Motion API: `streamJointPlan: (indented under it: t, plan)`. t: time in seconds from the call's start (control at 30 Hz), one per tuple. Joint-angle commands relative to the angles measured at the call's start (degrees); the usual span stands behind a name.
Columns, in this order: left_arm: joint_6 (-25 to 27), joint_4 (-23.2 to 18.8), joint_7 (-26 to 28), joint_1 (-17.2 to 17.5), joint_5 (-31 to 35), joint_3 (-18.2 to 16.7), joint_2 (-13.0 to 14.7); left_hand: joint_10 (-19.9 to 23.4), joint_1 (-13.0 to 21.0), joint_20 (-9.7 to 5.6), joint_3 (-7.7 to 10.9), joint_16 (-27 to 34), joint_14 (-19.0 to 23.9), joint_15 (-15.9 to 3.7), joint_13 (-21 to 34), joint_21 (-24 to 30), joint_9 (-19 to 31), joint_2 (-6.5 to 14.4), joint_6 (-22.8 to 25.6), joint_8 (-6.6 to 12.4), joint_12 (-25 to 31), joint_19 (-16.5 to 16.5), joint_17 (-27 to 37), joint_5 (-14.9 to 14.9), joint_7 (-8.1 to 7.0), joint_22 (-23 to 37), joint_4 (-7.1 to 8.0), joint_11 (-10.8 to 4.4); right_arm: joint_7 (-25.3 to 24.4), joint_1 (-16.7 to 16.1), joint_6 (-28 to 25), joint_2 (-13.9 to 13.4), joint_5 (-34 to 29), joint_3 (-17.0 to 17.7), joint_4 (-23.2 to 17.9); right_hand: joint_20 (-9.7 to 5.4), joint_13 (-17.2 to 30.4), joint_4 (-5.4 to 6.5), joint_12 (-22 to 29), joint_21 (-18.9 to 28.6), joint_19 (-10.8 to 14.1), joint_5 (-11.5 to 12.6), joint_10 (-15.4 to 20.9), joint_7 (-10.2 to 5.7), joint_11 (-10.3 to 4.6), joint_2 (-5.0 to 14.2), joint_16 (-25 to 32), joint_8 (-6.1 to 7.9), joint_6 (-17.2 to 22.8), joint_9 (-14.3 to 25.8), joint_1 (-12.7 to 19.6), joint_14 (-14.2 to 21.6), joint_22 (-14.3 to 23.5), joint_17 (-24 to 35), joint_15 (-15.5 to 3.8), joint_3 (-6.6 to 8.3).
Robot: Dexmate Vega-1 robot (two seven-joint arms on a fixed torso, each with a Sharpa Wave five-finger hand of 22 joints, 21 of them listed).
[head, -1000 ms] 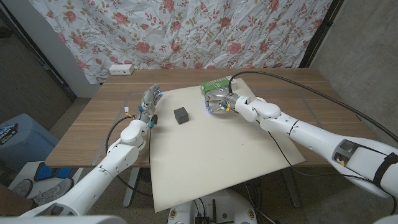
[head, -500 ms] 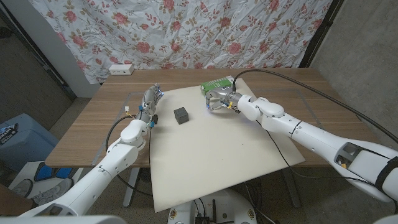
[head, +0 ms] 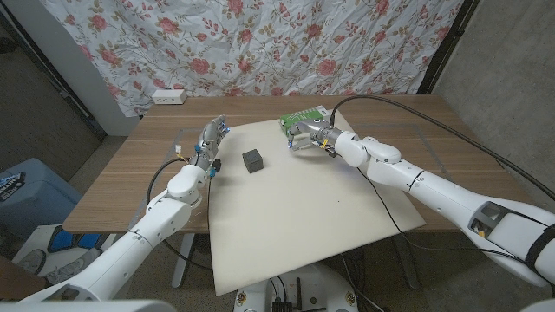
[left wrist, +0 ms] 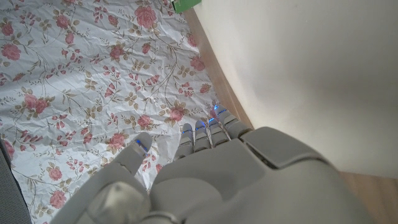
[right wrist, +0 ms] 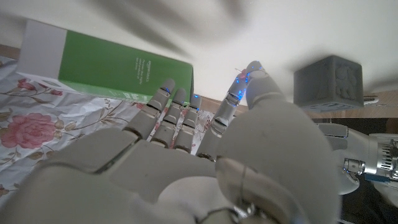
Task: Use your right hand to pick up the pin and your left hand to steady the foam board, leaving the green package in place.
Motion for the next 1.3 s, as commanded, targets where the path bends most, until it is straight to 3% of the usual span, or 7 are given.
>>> streamJointPlan:
  t: [0.03,0.43,0.83,1.3]
  plan:
    - [4.05,-6.5,2.1,1.09,4.28,0.67,3.75,0.67,0.73,-0.06,0.29,0.02,0.39,-0.28,0.15,-0.26,0.15,4.71,0.69,0.3,0.21,0.43,0.19,-0.03,0.15,0.13,-0.15,-0.14,-2.24,-1.03,0.21,-0.33,3.63,1.5,0.03,0.08,0.09,0.01,0.31,0.04,0.47,0.31,0.5,0.02,-0.01,0.42,0.48,-0.07,0.69,-0.15,0.06,0.25,0.24,0.38,-6.13,-0.1]
    - [9.45,-12.76,4.34,1.67,8.76,1.46,6.09,0.91,0.77,-0.46,0.42,-0.09,0.1,-0.65,0.15,-0.37,0.15,4.77,1.18,0.36,0.23,0.13,0.2,-0.03,0.23,0.13,-0.22,-0.25,-4.13,-2.78,1.74,-0.85,8.58,3.98,-0.04,0.06,0.02,0.36,0.19,-0.1,0.24,0.51,0.55,-0.02,-0.19,1.01,0.52,-0.52,1.24,-0.8,-0.07,0.1,0.24,0.63,-6.1,-0.05]
    - [17.02,-18.35,5.17,-0.09,15.87,4.05,8.98,0.91,1.26,-0.92,0.83,-0.23,-0.22,-0.8,0.13,-0.55,0.14,5.09,1.63,0.34,0.14,-0.44,0.06,0.0,0.29,0.12,-0.84,-0.66,-5.59,-4.7,2.76,-1.89,12.72,6.46,-0.9,-0.03,-0.07,0.75,0.12,-0.21,0.14,0.65,0.74,-0.06,-0.15,1.58,0.47,-1.0,1.85,-1.4,-0.6,0.01,0.21,0.71,-6.28,-0.08]
    - [26.26,-24.26,6.25,-2.33,25.05,8.13,9.77,2.86,2.32,-1.36,1.59,0.06,1.1,-1.7,0.1,-0.55,0.15,5.61,4.75,0.9,0.53,-0.75,-0.11,-0.13,0.29,0.09,-2.35,-1.28,-6.12,-6.35,3.34,-2.58,17.76,9.08,-1.35,-0.1,-0.17,0.89,0.0,-0.31,0.11,0.77,0.84,-0.1,-0.35,1.83,0.34,-1.49,2.32,-1.91,-1.08,-0.15,0.17,0.69,-6.17,-0.21]
